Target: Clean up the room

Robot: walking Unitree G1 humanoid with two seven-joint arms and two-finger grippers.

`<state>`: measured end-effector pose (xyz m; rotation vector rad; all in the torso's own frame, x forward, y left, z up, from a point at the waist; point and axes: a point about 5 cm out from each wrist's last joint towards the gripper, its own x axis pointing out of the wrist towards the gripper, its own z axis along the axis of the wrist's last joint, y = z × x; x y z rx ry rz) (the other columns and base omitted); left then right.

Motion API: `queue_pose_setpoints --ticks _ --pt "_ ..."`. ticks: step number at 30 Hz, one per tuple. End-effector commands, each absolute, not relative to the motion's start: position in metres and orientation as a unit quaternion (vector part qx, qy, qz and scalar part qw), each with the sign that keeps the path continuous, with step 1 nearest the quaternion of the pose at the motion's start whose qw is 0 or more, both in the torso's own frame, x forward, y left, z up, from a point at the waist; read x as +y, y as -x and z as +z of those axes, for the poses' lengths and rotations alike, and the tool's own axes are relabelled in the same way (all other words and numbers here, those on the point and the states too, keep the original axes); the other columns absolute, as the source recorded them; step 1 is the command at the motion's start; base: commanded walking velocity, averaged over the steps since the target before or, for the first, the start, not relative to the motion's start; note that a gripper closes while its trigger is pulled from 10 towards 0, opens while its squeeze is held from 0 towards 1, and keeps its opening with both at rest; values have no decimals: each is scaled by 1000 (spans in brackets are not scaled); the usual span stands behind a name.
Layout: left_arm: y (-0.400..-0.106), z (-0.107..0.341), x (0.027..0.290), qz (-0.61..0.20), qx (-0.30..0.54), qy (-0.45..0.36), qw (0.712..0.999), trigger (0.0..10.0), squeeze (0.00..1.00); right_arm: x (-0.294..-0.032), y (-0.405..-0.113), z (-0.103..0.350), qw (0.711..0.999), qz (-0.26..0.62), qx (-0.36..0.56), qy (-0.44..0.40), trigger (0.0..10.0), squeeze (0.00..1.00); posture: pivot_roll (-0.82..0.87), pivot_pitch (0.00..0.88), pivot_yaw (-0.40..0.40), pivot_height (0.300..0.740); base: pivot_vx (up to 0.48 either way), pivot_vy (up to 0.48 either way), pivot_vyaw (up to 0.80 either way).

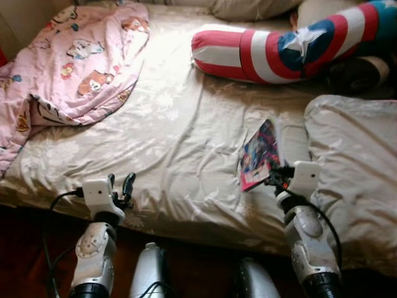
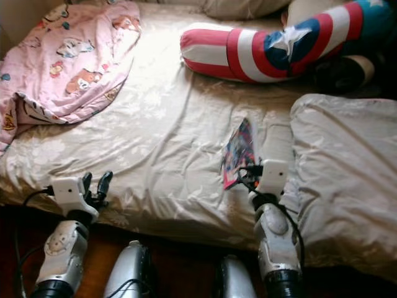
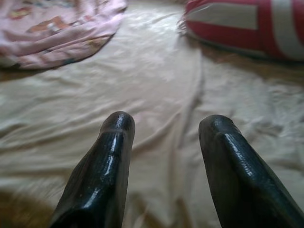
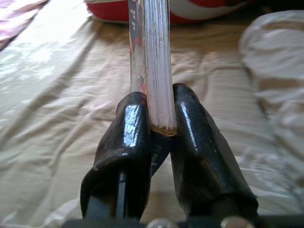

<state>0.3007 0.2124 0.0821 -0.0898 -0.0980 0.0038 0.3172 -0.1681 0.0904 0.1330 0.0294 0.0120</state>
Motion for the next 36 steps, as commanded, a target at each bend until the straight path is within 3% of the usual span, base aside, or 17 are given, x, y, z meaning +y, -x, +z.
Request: queue_pose_setpoints --ticks 1,19,22,36 --pt "-299 83 217 9 -51 48 998 10000 0 -169 -319 99 998 5 -8 -70 10000 0 -32 213 -27 636 0 0 0" --pt "-299 83 217 9 -51 48 998 10000 0 -169 -319 99 998 5 -8 -70 10000 0 -32 213 -27 636 0 0 0" --pt "-299 84 219 -2 -45 27 999 10000 0 -162 -325 97 993 34 -3 -111 10000 0 -10 219 -7 636 348 0 0" --pt "-298 83 220 -10 -42 19 999 10000 0 -160 -329 98 989 38 -7 -145 10000 0 -2 191 5 636 402 0 0"
